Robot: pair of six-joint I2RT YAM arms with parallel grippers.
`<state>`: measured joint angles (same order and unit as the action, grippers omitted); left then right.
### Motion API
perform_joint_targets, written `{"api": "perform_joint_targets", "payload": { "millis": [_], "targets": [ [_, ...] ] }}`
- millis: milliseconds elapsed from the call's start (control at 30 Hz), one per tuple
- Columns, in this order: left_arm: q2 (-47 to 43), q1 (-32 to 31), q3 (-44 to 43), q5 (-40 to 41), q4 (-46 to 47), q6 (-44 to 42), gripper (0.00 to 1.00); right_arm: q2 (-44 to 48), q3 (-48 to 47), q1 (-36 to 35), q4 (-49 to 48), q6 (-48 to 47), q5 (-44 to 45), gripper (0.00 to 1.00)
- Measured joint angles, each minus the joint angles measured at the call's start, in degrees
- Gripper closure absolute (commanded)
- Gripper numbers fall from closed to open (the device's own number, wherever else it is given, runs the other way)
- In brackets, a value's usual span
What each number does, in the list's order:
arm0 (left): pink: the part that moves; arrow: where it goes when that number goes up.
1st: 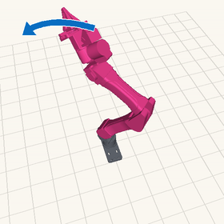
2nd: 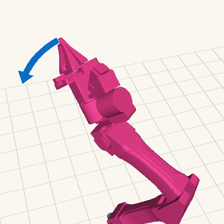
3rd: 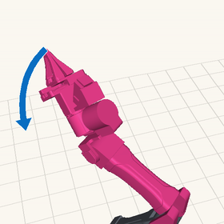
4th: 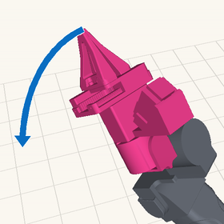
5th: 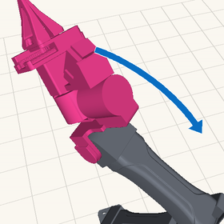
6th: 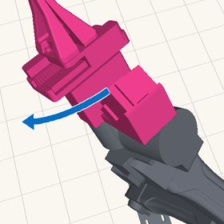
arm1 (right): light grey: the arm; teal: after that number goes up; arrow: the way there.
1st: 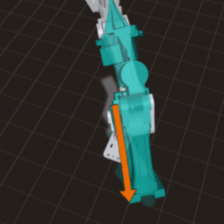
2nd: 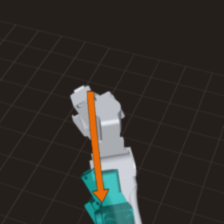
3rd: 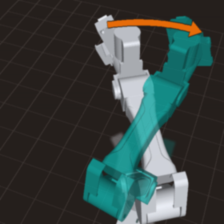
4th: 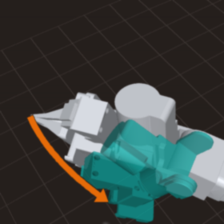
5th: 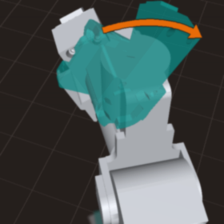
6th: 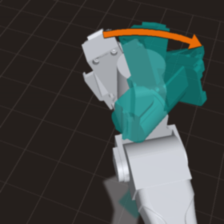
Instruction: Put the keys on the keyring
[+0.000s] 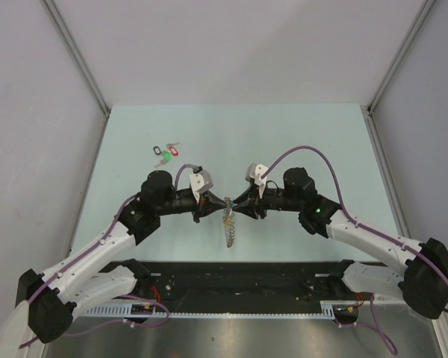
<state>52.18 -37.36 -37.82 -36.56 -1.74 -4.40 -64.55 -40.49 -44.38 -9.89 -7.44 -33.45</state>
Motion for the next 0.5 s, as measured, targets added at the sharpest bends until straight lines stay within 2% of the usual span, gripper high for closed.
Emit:
{"api": "perform_joint_targets", "payload": {
  "millis": [267, 367, 400, 467, 500],
  "targets": [
    [-0.09, 0.0, 0.33, 0.0, 0.39, 0.07, 0.99, -1.16, 0.0, 0.0, -1.44, 0.15, -0.7, 0.72],
    [-0.09, 0.0, 0.35, -0.02, 0.39, 0.15, 1.0, -1.57, 0.0, 0.0, -1.97, 0.11, -1.09, 0.84],
    [-0.09, 0.0, 0.37, 0.0, 0.42, 0.22, 1.0, -1.79, 0.0, 0.0, -2.08, 0.22, -1.36, 0.92],
    [-0.11, 0.04, 0.46, 0.04, 0.48, 0.44, 1.0, -1.99, 0.0, 0.0, -2.23, 0.17, -1.66, 1.0],
    [-0.11, 0.04, 0.52, 0.15, 0.59, 0.48, 0.99, -2.05, 0.0, -0.02, -2.25, 0.13, -1.77, 1.0]
  ]
}}
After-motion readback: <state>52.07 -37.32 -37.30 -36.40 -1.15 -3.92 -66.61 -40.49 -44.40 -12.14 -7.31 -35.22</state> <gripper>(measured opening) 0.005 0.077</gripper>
